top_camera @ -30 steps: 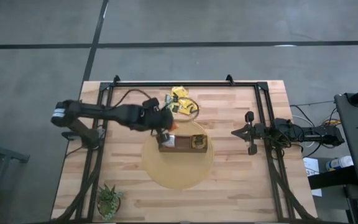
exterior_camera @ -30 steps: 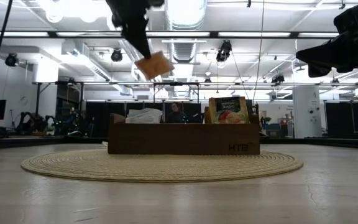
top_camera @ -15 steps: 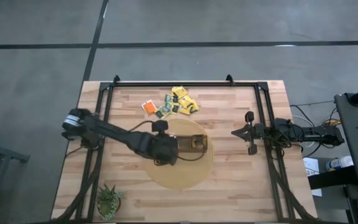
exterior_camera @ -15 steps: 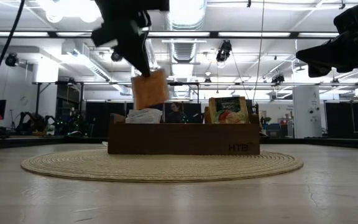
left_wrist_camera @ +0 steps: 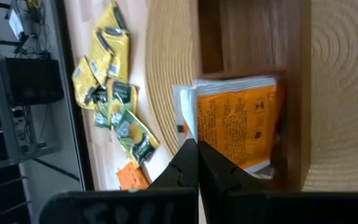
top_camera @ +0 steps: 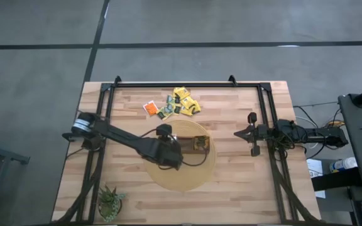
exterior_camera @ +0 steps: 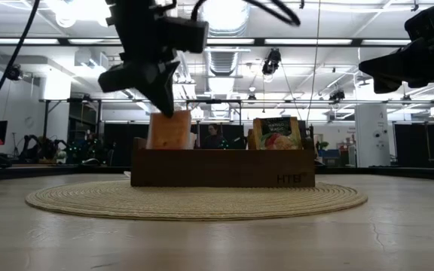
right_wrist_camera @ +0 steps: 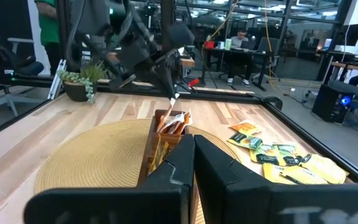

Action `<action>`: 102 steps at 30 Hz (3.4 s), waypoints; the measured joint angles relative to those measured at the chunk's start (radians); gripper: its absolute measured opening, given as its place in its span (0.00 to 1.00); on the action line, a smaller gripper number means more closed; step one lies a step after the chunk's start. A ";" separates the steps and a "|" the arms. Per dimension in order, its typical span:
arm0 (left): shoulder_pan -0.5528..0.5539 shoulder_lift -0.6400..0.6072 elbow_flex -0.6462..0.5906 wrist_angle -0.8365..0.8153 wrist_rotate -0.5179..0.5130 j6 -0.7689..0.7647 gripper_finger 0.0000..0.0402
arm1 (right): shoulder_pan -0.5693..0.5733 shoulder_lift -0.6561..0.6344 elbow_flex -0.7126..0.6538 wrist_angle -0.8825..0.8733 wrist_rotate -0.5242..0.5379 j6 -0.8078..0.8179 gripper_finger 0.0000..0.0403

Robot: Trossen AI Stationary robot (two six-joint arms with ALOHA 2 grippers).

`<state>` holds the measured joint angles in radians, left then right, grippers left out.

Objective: Pick & Place Tea
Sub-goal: Put the white and orange tea bag into the wooden organizer

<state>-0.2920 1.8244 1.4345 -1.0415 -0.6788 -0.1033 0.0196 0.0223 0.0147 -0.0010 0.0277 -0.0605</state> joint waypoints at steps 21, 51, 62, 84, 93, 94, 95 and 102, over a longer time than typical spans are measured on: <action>-0.009 0.066 0.000 0.034 0.167 0.001 0.00 | 0.000 0.000 0.000 0.000 0.000 0.000 0.02; 0.001 0.040 0.115 -0.204 0.069 -0.080 0.41 | 0.000 0.000 0.000 0.000 0.000 0.000 0.02; 0.099 -0.243 -0.011 -0.125 0.040 -0.227 0.42 | 0.000 0.000 0.000 0.000 0.000 0.000 0.02; 0.887 -0.459 -0.492 0.339 0.539 -0.403 0.42 | 0.000 0.000 0.000 0.000 0.000 0.000 0.02; 0.995 -0.335 -0.504 0.402 0.548 -0.380 0.42 | 0.000 0.000 0.000 0.000 0.000 0.000 0.02; 0.998 -0.316 -0.504 0.424 0.553 -0.373 0.42 | 0.000 0.000 0.000 0.000 0.000 0.000 0.02; 1.000 -0.297 -0.504 0.447 0.559 -0.365 0.42 | 0.000 0.000 0.000 0.000 0.000 0.000 0.02; 1.041 -0.177 -0.504 0.537 0.593 -0.316 0.42 | 0.000 0.000 0.000 0.000 0.000 0.000 0.02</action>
<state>0.7489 1.6470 0.9306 -0.5042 -0.0853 -0.4191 0.0193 0.0225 0.0147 -0.0010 0.0280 -0.0605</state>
